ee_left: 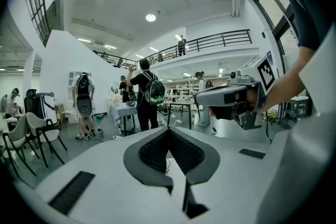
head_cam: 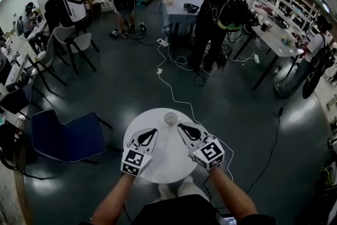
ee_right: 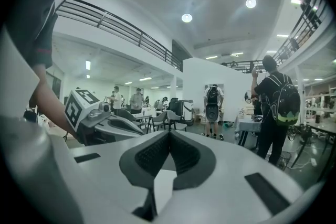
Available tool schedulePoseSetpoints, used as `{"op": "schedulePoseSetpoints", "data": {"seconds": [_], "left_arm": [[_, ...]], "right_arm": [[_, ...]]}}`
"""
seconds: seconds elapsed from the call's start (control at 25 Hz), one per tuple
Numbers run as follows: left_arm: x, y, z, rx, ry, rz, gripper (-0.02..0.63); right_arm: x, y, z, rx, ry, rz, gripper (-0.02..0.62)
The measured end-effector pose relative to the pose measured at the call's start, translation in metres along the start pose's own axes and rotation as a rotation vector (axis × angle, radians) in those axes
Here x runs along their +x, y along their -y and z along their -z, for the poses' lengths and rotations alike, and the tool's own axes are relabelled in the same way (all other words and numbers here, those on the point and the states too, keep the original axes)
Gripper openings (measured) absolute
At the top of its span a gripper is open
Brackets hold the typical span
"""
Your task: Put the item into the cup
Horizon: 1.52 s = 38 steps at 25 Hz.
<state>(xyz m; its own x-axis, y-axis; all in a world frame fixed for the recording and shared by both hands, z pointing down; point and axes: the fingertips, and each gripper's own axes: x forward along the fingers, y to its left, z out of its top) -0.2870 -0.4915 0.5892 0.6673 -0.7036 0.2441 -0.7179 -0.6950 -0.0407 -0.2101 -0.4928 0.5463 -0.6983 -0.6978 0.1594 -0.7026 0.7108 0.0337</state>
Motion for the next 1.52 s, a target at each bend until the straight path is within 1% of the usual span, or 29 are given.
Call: {"op": "schedulePoseSetpoints", "data": {"seconds": [0.2, 0.48, 0.68, 0.84, 1.08, 1.32, 1.52], "left_arm": [[-0.008, -0.001, -0.024, -0.01, 0.01, -0.015, 0.015], [-0.01, -0.001, -0.03, -0.018, 0.029, -0.046, 0.015], [-0.014, 0.006, -0.042, -0.023, 0.048, -0.07, 0.015], [-0.016, 0.022, -0.05, -0.032, 0.06, -0.091, 0.015], [-0.029, 0.043, -0.063, -0.035, 0.074, -0.127, 0.015], [-0.038, 0.077, -0.062, -0.04, 0.079, -0.152, 0.015], [-0.055, 0.106, -0.063, -0.036, 0.076, -0.162, 0.015]], "right_arm": [[-0.006, 0.003, -0.02, -0.001, 0.006, -0.001, 0.017], [-0.01, 0.007, -0.026, -0.018, 0.018, -0.005, 0.017], [-0.02, 0.008, -0.035, -0.025, 0.027, -0.019, 0.017], [-0.037, 0.008, -0.037, -0.045, 0.029, -0.04, 0.017], [-0.066, 0.003, -0.051, -0.062, 0.041, -0.045, 0.017], [-0.099, -0.004, -0.045, -0.048, 0.054, -0.066, 0.017], [-0.125, -0.021, -0.045, -0.051, 0.063, -0.084, 0.017]]}}
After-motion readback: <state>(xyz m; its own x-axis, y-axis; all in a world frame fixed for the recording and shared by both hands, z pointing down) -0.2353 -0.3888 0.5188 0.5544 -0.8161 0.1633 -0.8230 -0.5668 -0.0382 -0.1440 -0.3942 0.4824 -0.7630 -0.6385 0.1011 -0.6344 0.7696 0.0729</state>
